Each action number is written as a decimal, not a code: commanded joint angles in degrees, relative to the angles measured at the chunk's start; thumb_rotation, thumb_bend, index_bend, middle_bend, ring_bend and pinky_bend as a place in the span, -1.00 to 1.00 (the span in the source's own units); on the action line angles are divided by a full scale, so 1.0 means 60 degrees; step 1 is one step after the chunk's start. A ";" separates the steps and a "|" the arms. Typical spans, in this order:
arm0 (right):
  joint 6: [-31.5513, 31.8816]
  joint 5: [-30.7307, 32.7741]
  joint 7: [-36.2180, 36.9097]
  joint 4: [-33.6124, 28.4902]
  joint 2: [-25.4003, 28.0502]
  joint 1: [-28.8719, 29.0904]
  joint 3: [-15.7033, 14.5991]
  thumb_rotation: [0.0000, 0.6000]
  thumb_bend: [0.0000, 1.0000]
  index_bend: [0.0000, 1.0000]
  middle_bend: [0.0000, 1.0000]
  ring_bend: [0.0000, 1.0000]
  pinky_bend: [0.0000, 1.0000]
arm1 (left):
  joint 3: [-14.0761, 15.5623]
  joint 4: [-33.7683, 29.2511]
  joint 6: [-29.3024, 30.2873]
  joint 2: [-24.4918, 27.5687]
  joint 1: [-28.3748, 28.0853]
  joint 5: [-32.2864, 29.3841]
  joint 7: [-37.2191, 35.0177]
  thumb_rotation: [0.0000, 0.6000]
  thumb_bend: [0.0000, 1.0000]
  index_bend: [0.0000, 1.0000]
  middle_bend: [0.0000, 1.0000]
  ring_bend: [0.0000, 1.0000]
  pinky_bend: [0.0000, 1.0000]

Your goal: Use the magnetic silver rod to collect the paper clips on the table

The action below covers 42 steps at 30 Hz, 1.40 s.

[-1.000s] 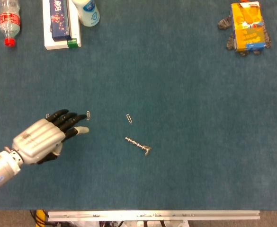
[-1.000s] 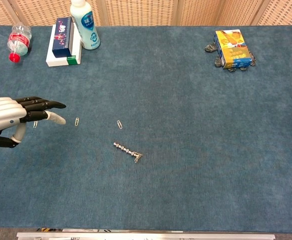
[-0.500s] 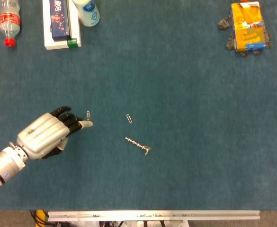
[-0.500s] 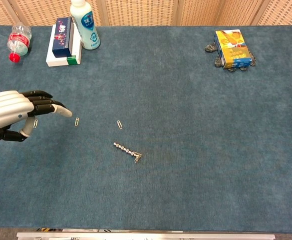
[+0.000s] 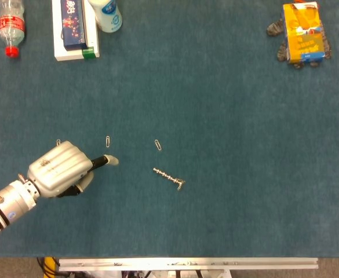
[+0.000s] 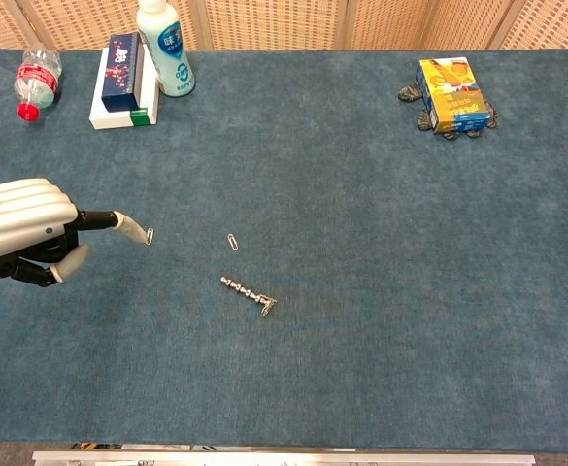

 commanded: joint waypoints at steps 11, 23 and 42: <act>0.0581 0.0277 0.0712 -0.0046 0.0616 -0.0381 0.0330 1.00 -0.44 -0.59 -0.85 -1.00 -1.00 | 0.0087 -0.0128 -0.0619 -0.0256 -0.0248 -0.0258 0.0628 1.00 0.39 -0.56 1.00 0.84 0.59; 0.0193 0.0999 0.1539 0.0571 0.0683 -0.0367 0.0550 1.00 -0.44 -0.59 -0.84 -1.00 -1.00 | -0.0143 0.0095 -0.1162 -0.1092 -0.0469 -0.0806 0.1280 1.00 0.39 -0.60 1.00 0.82 0.59; -0.1077 0.2571 0.3501 0.2749 -0.0064 -0.0394 0.0570 1.00 -0.43 -0.52 -0.69 -1.00 -0.99 | 0.0017 0.0784 -0.0947 -0.1753 -0.0422 -0.1011 0.1318 1.00 0.39 -0.58 1.00 0.80 0.57</act>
